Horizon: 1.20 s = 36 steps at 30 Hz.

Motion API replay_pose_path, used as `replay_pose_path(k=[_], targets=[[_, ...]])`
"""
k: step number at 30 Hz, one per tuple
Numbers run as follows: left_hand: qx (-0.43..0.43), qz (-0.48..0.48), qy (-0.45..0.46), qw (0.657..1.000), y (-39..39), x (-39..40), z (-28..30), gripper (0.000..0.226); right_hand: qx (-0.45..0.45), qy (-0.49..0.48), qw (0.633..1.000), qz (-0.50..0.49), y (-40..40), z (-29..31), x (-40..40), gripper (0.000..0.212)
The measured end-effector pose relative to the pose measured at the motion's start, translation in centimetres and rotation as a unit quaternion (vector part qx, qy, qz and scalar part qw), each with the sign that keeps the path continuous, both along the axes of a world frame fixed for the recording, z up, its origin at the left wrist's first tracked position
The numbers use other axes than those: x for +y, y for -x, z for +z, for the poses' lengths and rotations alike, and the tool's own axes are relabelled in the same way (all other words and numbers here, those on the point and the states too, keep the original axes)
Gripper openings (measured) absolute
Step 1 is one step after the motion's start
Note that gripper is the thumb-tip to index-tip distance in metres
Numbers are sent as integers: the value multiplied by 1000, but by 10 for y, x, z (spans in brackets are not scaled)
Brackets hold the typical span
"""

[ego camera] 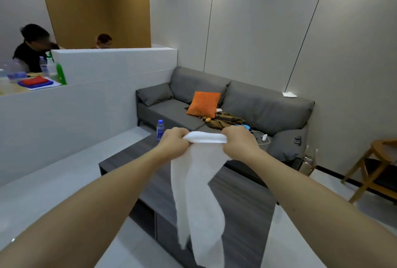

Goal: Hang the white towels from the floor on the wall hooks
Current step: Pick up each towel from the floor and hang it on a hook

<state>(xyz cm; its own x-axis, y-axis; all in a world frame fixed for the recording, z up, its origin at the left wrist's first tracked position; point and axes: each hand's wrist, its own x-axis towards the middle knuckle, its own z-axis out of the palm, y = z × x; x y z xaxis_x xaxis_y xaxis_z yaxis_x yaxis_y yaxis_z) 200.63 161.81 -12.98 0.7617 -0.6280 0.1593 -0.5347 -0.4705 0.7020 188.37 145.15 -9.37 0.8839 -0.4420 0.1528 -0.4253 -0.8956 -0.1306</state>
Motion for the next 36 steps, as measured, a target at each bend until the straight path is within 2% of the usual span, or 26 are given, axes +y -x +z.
replay_pose_path(k=[2, 3, 5, 7, 10, 13, 15, 17, 20, 22, 25, 28, 31, 36], targets=[[-3, 37, 13, 999, -17, -12, 6, 22, 2, -7, 1000, -16, -6, -5, -30, 15], [-8, 42, 14, 999, -21, -21, 8, 19, -23, -43, 999, -9, -13, -6, -42, 17], [-5, 21, 19, 1000, -20, -49, 10, 16, -109, -180, 977, 24, -33, -5, -61, 21], [0, -5, 44, 999, -10, -86, 11, 25, -179, -307, 933, 64, -51, 3, -74, 23], [-7, 33, 82, 996, -3, -136, 22, 22, -209, -326, 912, 132, -69, 16, -101, 32], [38, 97, 132, 986, -13, -159, 40, 17, -192, -399, 879, 174, -78, 17, -135, 40], [79, 124, 186, 971, -15, -168, 50, 19, -130, -489, 836, 215, -83, 15, -154, 27], [100, 160, 232, 954, -15, -173, 58, 19, -72, -529, 809, 247, -93, 12, -165, 22], [121, 210, 240, 940, -19, -168, 65, 19, -72, -491, 829, 259, -109, 11, -171, 21], [132, 209, 242, 938, -22, -161, 67, 20, -81, -454, 840, 286, -119, 12, -170, 23], [87, 232, 228, 941, -27, -160, 72, 24, -68, -417, 839, 343, -129, 21, -166, 24], [55, 303, 279, 910, -41, -153, 83, 15, -45, -386, 846, 365, -147, 32, -167, 34], [30, 352, 301, 886, -64, -129, 91, 6, -37, -351, 858, 373, -174, 39, -174, 28], [-6, 418, 295, 859, -118, -78, 93, 13, -2, -159, 922, 353, -241, 45, -177, 27]])
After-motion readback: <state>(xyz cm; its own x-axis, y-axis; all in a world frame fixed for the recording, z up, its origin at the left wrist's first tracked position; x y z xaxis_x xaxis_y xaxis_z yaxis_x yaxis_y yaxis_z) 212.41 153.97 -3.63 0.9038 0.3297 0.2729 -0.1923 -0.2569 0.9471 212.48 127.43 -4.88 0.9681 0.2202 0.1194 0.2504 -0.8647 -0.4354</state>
